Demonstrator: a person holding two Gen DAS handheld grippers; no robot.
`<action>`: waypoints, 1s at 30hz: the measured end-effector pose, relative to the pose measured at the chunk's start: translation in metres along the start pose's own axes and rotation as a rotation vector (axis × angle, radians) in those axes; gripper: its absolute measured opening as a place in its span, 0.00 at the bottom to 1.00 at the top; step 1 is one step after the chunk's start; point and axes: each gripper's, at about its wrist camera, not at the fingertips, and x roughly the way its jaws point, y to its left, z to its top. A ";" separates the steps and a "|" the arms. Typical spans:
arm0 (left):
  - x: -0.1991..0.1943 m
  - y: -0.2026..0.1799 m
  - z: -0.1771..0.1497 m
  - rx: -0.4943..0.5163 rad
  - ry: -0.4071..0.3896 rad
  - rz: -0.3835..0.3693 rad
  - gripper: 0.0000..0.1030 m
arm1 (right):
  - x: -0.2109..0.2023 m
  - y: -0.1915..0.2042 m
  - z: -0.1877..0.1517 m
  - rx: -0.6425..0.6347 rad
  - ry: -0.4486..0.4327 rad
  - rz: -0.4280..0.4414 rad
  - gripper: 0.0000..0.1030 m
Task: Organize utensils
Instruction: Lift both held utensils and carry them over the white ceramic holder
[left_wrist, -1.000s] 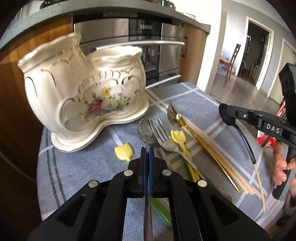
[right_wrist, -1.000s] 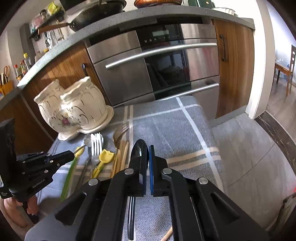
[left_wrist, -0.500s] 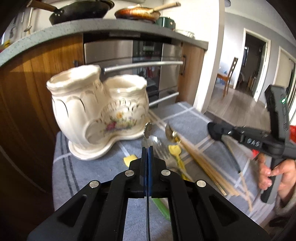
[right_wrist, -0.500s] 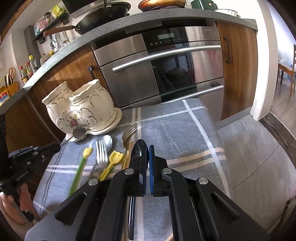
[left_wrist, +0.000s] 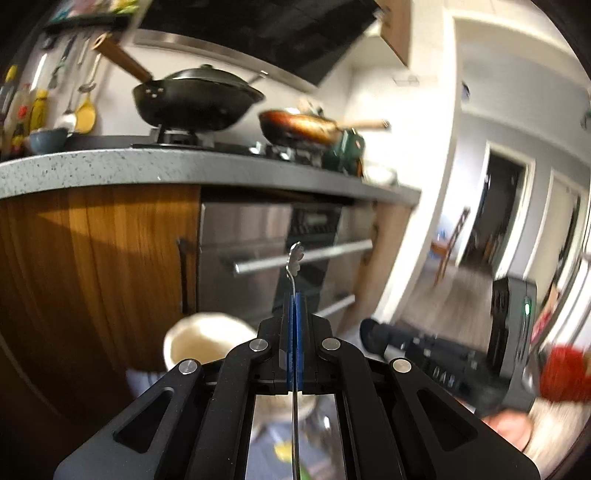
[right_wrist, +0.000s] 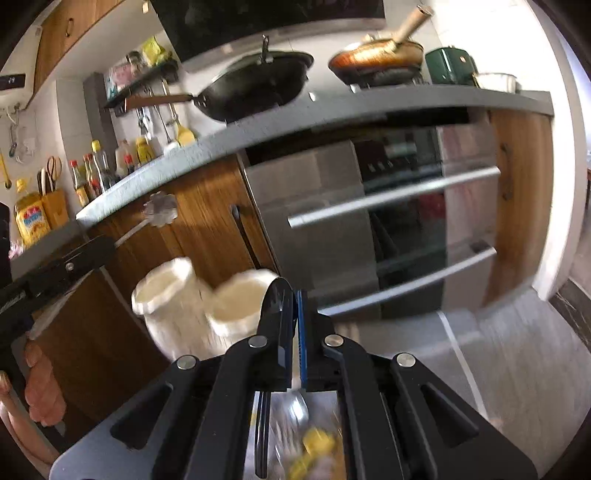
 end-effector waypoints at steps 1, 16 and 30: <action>0.006 0.008 0.005 -0.021 -0.012 -0.008 0.02 | 0.006 0.003 0.006 0.002 -0.011 -0.001 0.02; 0.075 0.081 0.006 -0.185 -0.022 -0.099 0.02 | 0.085 0.030 0.038 -0.026 -0.133 -0.038 0.02; 0.088 0.076 -0.004 -0.144 -0.031 -0.096 0.02 | 0.098 0.026 0.014 -0.117 -0.152 -0.124 0.02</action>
